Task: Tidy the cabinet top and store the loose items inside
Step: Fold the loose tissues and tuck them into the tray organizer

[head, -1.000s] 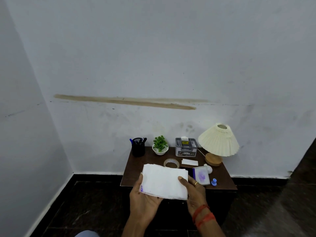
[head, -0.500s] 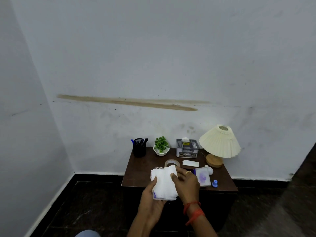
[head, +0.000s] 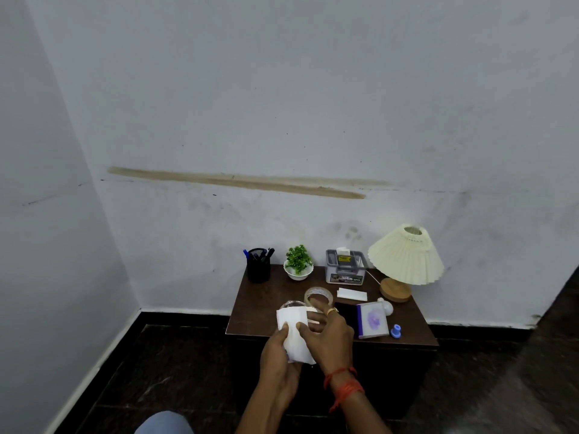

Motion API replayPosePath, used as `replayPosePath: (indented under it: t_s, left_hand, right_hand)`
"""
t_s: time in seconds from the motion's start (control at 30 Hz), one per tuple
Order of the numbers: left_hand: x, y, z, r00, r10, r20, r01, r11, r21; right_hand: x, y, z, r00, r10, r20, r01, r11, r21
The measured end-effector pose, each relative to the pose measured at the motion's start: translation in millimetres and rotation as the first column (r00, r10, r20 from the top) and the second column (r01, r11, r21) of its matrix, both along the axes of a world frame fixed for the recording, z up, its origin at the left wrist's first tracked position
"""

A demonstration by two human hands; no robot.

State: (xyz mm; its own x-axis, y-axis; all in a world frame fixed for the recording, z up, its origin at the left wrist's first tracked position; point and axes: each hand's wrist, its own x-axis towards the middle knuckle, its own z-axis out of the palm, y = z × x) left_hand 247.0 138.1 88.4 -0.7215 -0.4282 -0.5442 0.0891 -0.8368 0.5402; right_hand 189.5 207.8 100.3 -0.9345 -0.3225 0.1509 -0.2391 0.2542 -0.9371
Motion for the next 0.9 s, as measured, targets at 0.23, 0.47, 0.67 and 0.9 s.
replayPosePath:
  t_s: [0.23, 0.47, 0.67, 0.9]
  left_hand:
    - [-1, -4, -5, 0.999, 0.003, 0.038, -0.002, 1.000, -0.005]
    - [9, -14, -8, 0.999, 0.028, 0.019, -0.028, 0.999, -0.021]
    - [10, -18, -5, 0.998, -0.057, -0.027, 0.058, 0.998, 0.030]
    - [10, -7, 2, 0.995, -0.100, -0.015, 0.097, 0.987, -0.130]
  right_hand:
    - [-9, 8, -2, 0.999, -0.031, 0.024, 0.031, 1.000, 0.004]
    - [-49, 34, -17, 0.959, -0.053, 0.277, 0.100, 0.982, -0.161]
    - [-58, 52, -36, 0.683, 0.199, 0.702, 0.265, 0.828, -0.493]
    - [-35, 63, -50, 0.467, 0.476, 0.745, 0.347, 0.676, -0.649]
